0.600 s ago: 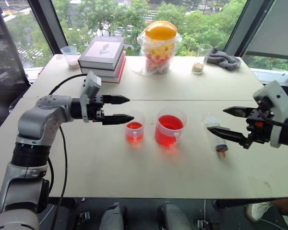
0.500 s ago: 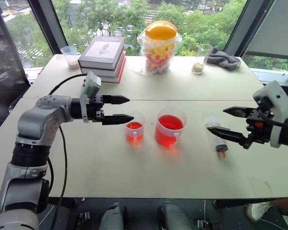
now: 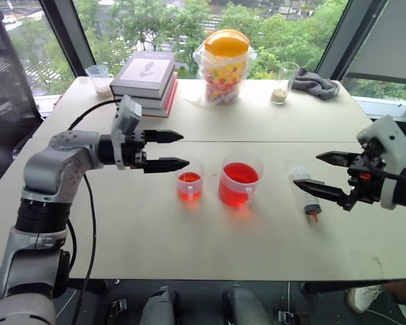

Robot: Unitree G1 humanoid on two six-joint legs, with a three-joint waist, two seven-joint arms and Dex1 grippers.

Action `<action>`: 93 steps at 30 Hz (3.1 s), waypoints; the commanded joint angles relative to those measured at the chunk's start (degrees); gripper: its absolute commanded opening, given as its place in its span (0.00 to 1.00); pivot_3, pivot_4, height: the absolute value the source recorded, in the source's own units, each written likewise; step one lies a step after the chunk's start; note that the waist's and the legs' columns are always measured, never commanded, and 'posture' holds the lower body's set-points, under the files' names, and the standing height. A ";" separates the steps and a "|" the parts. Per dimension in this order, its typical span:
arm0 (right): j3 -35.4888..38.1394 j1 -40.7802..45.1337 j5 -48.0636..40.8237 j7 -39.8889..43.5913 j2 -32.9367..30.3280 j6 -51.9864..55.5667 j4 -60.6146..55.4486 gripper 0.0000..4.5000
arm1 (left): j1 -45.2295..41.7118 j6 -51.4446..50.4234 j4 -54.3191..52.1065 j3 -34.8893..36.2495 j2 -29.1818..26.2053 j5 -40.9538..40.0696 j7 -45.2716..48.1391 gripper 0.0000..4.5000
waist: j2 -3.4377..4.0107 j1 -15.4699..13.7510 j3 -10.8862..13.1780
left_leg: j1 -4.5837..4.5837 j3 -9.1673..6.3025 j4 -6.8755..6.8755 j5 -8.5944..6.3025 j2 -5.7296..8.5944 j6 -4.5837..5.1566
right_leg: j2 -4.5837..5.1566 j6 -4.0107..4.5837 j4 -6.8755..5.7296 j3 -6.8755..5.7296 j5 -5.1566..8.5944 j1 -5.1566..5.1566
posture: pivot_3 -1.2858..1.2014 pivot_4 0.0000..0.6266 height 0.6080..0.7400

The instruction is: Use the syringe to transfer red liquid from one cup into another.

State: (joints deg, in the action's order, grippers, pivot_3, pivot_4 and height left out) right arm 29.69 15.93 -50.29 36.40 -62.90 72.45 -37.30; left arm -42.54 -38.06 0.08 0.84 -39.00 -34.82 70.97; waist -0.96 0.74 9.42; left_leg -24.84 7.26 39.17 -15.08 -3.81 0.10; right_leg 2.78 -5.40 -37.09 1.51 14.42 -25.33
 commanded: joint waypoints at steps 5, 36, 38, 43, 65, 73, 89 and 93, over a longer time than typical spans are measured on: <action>0.57 2.30 -0.59 -1.32 -0.75 -0.36 2.19 0.99 | -0.53 1.03 -1.30 1.16 -0.20 -0.72 0.19 0.97 | 0.00 0.01 0.00 | 0.00 0.00 0.01 0.00 0.00 0.00 | 0.00 0.01 0.00 0.00 0.00 0.00 | 0.52 0.24 1.00; -54.00 48.96 30.41 6.00 11.70 5.68 76.08 0.99 | 3.47 3.92 -3.67 0.56 2.98 -0.21 -3.13 0.97 | 0.02 0.23 -0.01 | -0.07 0.20 -0.04 -0.02 -0.01 0.04 | -0.01 -0.08 -0.01 0.12 -0.07 -0.17 | 0.52 0.24 1.00; -55.57 49.93 33.03 7.80 13.38 3.23 79.70 0.99 | 4.07 3.84 -4.34 0.82 2.86 -0.42 -3.67 0.97 | 0.02 0.25 -0.01 | -0.07 0.20 -0.03 -0.02 -0.01 0.04 | -0.02 -0.09 -0.03 0.12 -0.07 -0.17 | 0.52 0.24 1.00; -57.78 52.09 39.03 11.13 18.12 -2.05 87.38 0.99 | 5.20 4.11 -5.30 0.85 3.05 -0.40 -4.69 0.97 | 0.02 0.29 -0.01 | -0.07 0.20 -0.01 -0.02 -0.01 0.04 | -0.02 -0.10 -0.06 0.11 -0.08 -0.16 | 0.52 0.24 1.00; -21.77 51.54 34.78 4.24 23.37 -5.44 50.91 0.31 | -0.02 5.79 -0.24 -0.91 4.35 1.18 -3.09 0.97 | 0.12 0.21 0.03 | 0.05 0.20 -0.10 0.01 -0.04 -0.02 | -0.06 -0.12 -0.19 0.09 -0.08 -0.16 | 0.52 0.24 1.00; -5.84 42.63 20.75 -3.99 38.44 -8.66 21.04 0.31 | -5.58 7.46 5.34 -2.73 5.42 2.64 0.33 0.97 | 0.10 -0.08 0.02 | 0.02 0.14 -0.02 0.01 -0.02 -0.02 | 0.00 -0.12 -0.15 -0.03 -0.09 -0.04 | 0.52 0.24 1.00; -24.22 7.04 28.91 -8.03 50.37 -43.19 11.45 0.31 | -13.50 6.69 9.79 -3.23 9.97 1.81 3.66 0.97 | 0.09 0.24 0.02 | 0.03 0.03 0.02 0.04 0.00 -0.06 | -0.07 -0.13 -0.17 -0.05 -0.08 0.00 | 0.52 0.24 1.00; -25.52 5.94 29.94 -8.70 50.22 -46.63 13.36 0.31 | -15.77 7.57 11.61 -4.34 12.84 2.73 4.32 0.97 | 0.09 0.20 0.02 | 0.04 0.02 0.03 0.04 0.00 -0.07 | -0.07 -0.12 -0.17 -0.04 -0.08 0.01 | 0.52 0.24 1.00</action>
State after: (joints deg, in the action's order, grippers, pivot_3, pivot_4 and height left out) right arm 4.33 21.87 -20.55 28.12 -12.65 28.29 -23.07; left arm -56.04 -31.07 11.53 -3.46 -26.72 -31.87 74.85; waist -0.86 0.94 9.45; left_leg -24.80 7.27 39.19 -15.03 -3.81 0.04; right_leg 2.71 -5.52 -37.26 1.46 14.34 -25.33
